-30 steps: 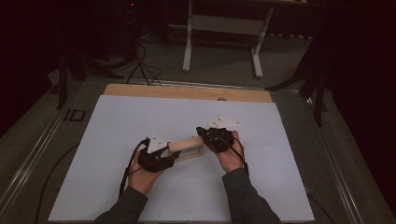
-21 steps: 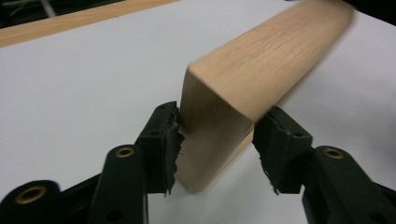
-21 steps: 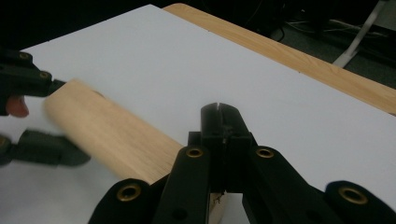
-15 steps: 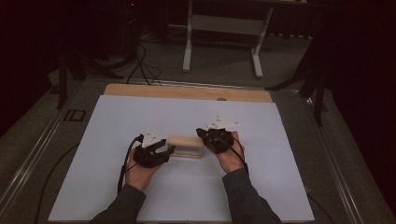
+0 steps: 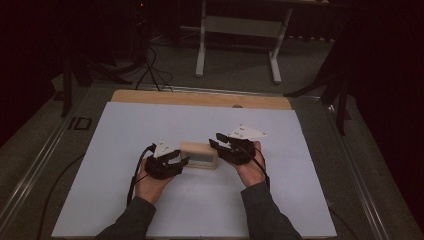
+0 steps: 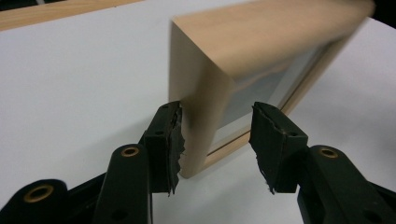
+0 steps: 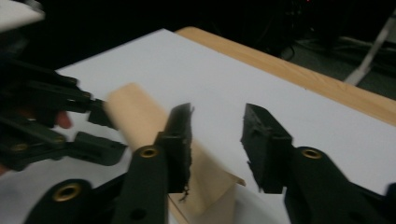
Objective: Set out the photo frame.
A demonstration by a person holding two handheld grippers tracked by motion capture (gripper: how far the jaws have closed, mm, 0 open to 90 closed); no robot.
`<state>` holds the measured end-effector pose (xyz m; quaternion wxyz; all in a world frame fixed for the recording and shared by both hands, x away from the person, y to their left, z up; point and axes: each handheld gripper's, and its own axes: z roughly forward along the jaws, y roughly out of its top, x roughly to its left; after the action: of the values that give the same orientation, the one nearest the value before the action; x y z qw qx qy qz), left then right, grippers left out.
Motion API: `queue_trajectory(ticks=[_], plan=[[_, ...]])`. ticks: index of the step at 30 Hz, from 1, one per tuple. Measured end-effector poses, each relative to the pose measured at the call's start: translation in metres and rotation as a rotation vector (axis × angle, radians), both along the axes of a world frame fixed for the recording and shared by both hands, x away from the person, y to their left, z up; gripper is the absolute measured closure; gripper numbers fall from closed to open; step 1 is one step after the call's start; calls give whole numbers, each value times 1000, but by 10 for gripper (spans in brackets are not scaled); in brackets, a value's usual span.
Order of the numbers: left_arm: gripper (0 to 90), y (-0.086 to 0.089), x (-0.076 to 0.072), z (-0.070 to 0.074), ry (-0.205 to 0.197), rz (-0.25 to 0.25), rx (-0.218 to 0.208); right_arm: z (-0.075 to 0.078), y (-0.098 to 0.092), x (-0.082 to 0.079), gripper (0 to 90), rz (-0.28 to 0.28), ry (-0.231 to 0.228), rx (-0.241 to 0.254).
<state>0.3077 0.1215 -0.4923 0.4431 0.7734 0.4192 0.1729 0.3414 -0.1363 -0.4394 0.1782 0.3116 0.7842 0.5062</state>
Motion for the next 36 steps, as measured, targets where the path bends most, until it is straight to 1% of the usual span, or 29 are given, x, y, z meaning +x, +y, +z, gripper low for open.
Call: queue_trajectory(ticks=[1, 4, 6, 8, 11, 13, 16, 18, 21, 23, 25, 27, 28, 30, 32, 33, 36], plan=[[531, 0, 0, 0, 2, 0, -2, 0, -2, -2, 550, -7, -6, -1], [530, -1, 1, -1, 5, 5, -2, -3, -7, -6, 495, 11, 0, 9], [528, -1, 1, -1, 5, 8, -3, -6, -9, -6, 471, 17, 6, -4], [528, -1, 1, -1, 6, 7, -4, -11, -9, -5, 451, 15, 25, -10], [530, 0, 3, -2, 13, 2, -5, -19, -10, -5, 432, 28, 50, -12], [529, 0, 5, -4, 17, -2, -6, -25, -8, -5, 421, 40, 65, -27], [527, 2, 10, -9, 21, -18, 4, -36, -6, -4, 416, 52, 92, -54], [525, 4, 14, -12, 31, -25, 3, -42, -5, -2, 421, 55, 108, -65], [521, 9, 19, -13, 39, -29, -31, -49, -3, 1, 436, 57, 121, -69], [505, 11, 21, -12, 30, -56, -60, -51, -3, 2, 457, 56, 118, -68], [498, 11, 23, -12, 14, -84, -75, -51, -5, 3, 484, 54, 119, -56], [486, 10, 25, -12, 5, -96, -79, -51, -6, 3, 496, 54, 117, -43], [480, 10, 26, -11, 4, -100, -81, -52, -7, 3, 497, 56, 110, -42], [466, 10, 28, -11, 1, -109, -91, -51, -9, 3, 521, 49, 105, -38], [462, 11, 29, -9, 3, -108, -98, -50, -12, 3, 554, 51, 96, -34], [464, 11, 29, -9, 2, -108, -105, -50, -12, 3, 567, 52, 96, -34], [481, 11, 30, -7, -3, -100, -98, -48, -13, 4, 583, 54, 84, -49]])
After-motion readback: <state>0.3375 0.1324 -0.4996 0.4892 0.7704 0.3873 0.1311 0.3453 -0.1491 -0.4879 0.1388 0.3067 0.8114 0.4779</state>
